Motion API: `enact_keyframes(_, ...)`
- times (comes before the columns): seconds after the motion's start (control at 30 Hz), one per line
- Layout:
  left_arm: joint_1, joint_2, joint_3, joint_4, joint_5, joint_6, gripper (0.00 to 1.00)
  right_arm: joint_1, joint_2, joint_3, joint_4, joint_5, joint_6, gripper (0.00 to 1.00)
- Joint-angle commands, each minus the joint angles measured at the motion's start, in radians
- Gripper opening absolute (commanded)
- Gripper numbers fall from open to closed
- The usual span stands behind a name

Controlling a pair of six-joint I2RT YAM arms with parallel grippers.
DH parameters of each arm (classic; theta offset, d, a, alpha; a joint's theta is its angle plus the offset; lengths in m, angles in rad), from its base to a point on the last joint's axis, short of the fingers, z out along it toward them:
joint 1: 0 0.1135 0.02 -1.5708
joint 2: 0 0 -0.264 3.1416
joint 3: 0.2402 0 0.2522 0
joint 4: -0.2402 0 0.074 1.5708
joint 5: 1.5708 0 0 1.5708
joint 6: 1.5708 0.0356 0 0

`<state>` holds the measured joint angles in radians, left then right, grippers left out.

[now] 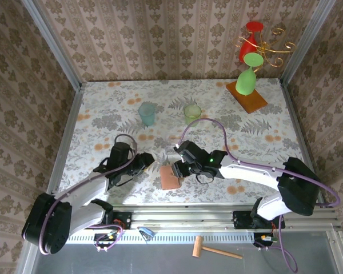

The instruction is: Take the credit cards out of the card holder

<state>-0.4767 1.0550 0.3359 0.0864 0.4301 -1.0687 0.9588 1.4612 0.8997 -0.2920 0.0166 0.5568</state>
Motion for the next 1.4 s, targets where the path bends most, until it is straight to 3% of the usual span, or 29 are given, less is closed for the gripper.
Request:
enact_keyframes(0.0,0.013,-0.034,0.021,-0.106,-0.036,0.071,0.43,0.023,0.047,0.082,-0.116,0.052,0.166,0.44)
enact_keyframes(0.1,0.054,-0.052,0.018,-0.126,-0.042,0.090,0.43,0.032,0.095,0.111,-0.124,0.046,0.212,0.53)
enact_keyframes(0.2,0.071,-0.062,0.016,-0.130,-0.035,0.095,0.43,0.041,0.131,0.127,-0.127,0.060,0.259,0.56)
enact_keyframes(0.43,0.087,-0.090,-0.007,-0.108,-0.030,0.082,0.43,0.051,0.271,0.255,-0.269,0.090,0.329,0.60)
enact_keyframes(0.63,0.089,-0.080,-0.027,-0.080,-0.016,0.070,0.42,0.055,0.319,0.271,-0.269,0.089,0.348,0.60)
enact_keyframes(1.37,0.090,-0.023,-0.020,-0.034,0.016,0.059,0.42,0.056,0.239,0.201,-0.287,0.144,0.353,0.42)
